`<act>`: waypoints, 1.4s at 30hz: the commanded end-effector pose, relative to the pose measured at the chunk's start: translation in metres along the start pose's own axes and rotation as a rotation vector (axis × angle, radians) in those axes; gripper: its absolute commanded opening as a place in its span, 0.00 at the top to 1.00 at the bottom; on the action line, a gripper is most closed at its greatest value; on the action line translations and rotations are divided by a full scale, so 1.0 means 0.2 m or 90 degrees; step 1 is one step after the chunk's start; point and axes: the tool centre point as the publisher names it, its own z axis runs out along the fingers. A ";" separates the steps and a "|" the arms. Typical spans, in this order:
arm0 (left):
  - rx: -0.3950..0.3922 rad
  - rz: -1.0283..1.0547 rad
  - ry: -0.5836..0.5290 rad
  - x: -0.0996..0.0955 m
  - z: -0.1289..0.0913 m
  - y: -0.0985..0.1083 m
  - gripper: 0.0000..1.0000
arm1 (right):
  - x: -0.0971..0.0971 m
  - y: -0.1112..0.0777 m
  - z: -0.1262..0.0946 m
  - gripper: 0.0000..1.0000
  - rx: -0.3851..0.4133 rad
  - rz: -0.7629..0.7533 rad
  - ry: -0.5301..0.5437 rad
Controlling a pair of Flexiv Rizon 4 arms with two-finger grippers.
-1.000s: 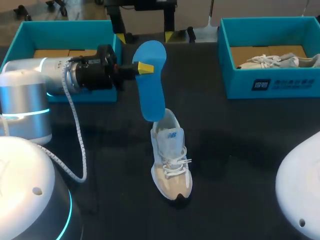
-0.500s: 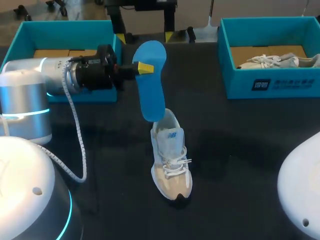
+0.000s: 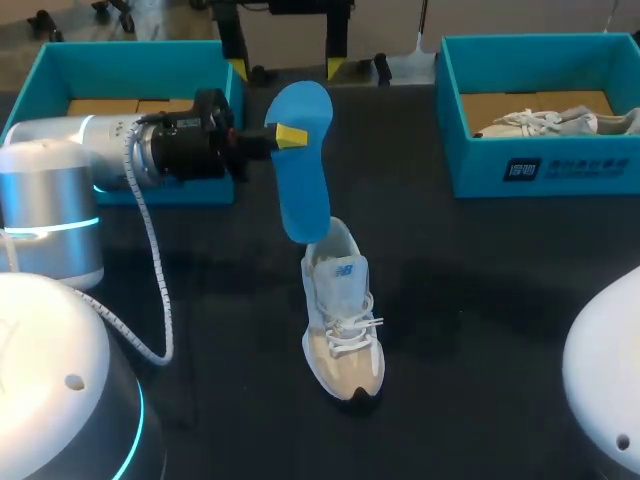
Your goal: Take the shoe out of the shoebox, open the shoe tongue, remove and reinsert the insole, then place the shoe into the shoebox
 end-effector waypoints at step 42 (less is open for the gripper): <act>0.000 0.001 0.000 0.00 0.00 0.00 1.00 | -0.46 -0.03 0.15 0.00 -0.027 -0.047 0.593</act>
